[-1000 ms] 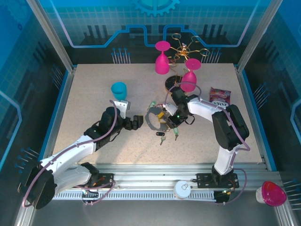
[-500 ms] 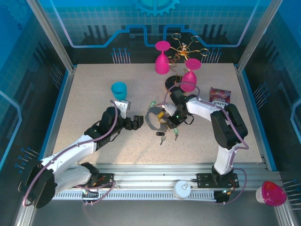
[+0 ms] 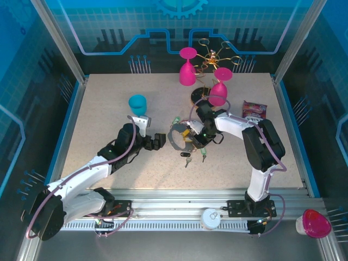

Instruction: Put the keys on the keyring

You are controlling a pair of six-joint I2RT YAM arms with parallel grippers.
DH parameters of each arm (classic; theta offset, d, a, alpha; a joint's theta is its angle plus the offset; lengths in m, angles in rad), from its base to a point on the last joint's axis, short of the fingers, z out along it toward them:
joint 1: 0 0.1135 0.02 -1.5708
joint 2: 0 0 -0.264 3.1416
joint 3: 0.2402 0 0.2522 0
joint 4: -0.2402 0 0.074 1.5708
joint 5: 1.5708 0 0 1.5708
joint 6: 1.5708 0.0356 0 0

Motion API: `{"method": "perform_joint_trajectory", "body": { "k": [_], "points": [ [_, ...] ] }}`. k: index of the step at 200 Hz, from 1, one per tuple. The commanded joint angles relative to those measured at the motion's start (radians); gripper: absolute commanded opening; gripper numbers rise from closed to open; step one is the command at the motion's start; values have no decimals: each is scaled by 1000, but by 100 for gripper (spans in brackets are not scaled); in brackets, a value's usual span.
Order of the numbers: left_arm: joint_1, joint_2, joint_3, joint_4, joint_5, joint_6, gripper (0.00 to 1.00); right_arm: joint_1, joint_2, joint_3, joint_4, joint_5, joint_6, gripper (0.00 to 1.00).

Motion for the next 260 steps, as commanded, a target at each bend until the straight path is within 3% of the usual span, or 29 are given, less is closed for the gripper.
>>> {"method": "perform_joint_trajectory", "body": {
  "k": [1,61,95,128,153,199,235,260],
  "points": [
    [-10,0,29,-4,17,1,99,11,17,26,-28,-10,-6,12],
    [-9,-5,28,16,28,61,99,22,-121,-15,15,-47,-54,0],
    [-9,-13,49,40,49,226,95,59,-268,-60,62,-64,-172,0],
    [-10,7,103,7,166,425,90,74,-359,-39,57,-106,-260,0],
    [-10,40,129,10,312,565,74,81,-398,-7,50,-160,-329,0],
    [-8,150,216,-1,449,683,48,102,-430,28,51,-236,-445,0],
    [-9,195,209,82,549,705,36,128,-454,21,76,-249,-519,0],
    [-8,209,167,150,598,726,34,148,-452,32,67,-250,-553,0]
  ]
}}
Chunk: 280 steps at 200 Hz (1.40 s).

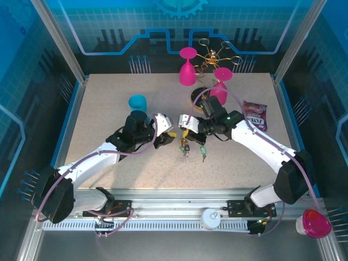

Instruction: Put the keys on the keyring

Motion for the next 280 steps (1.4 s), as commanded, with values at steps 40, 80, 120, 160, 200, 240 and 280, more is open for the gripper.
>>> {"method": "perform_joint_trajectory", "body": {
  "k": [40,80,120,160,200,240,280],
  "points": [
    [-4,24,-86,182,192,49,32,50,-11,65,-11,-26,-93,0],
    [-5,27,-120,200,194,66,31,62,-6,69,-11,-12,-95,0],
    [-5,36,-140,238,187,56,25,67,-6,65,-6,-22,-88,0],
    [-5,33,-162,315,186,40,23,75,4,58,-9,-28,-94,0],
    [-6,28,-163,322,206,35,20,82,5,60,-11,-20,-99,0],
    [-4,24,-170,338,189,43,0,87,-9,48,8,-46,-89,0],
    [-6,-5,-228,445,153,55,0,-30,-183,-172,343,-180,91,31]
  ]
}}
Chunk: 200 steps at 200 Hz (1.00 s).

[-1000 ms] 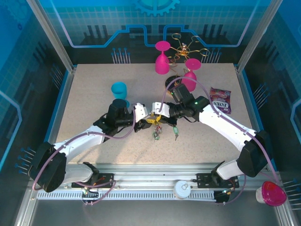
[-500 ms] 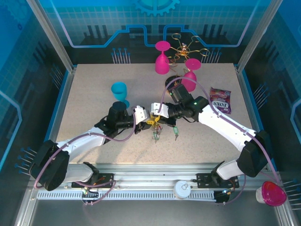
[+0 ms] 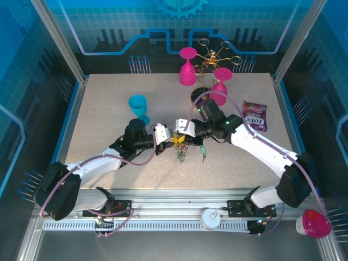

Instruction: Put the keys on the keyring

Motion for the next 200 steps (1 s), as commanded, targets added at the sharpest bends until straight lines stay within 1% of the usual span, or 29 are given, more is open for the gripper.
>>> {"method": "perform_joint_trajectory", "body": {
  "k": [1,18,30,41,52,90,148,184,200],
  "points": [
    [-3,-35,-40,111,-4,19,0,-78,-127,-114,242,-148,131,31],
    [-3,-41,-63,171,20,14,0,-122,-181,-221,377,-206,158,29],
    [-3,-42,-73,200,45,11,0,-124,-202,-296,469,-213,160,25],
    [-3,-42,-82,230,62,1,0,-125,-206,-325,506,-228,162,22],
    [-3,-39,-97,279,75,-18,0,-124,-201,-344,519,-236,163,19],
    [-3,-16,-133,423,106,-72,0,-123,-181,-393,591,-258,182,20],
    [-3,9,-134,471,131,-99,0,-105,-136,-391,635,-287,186,21],
    [-3,12,-134,477,122,-99,0,-102,-126,-393,645,-326,177,21],
    [-3,12,-137,479,112,-94,0,-102,-133,-397,630,-321,161,22]
  ]
}}
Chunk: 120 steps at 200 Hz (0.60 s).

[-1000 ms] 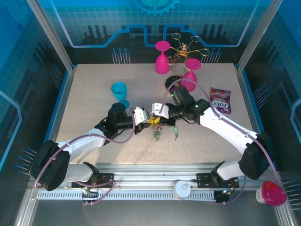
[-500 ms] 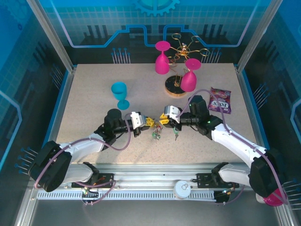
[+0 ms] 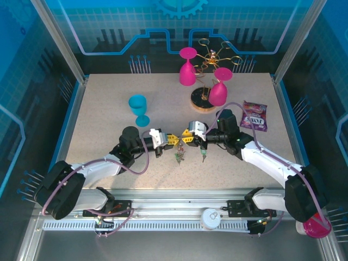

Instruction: Put the keys on the keyring

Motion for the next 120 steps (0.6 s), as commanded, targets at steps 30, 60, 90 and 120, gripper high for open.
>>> {"method": "perform_joint_trajectory", "body": {
  "k": [30,60,90,120],
  "points": [
    [-5,0,-4,71,20,-3,0,4,-23,-34,-4,-10,-43,23],
    [-3,0,-3,65,25,2,0,1,-29,-31,-22,-43,-46,25],
    [-3,2,-1,65,31,2,0,9,-21,-29,17,-67,-22,25],
    [-4,2,0,63,40,0,0,12,-10,-19,40,-76,-8,22]
  ]
}}
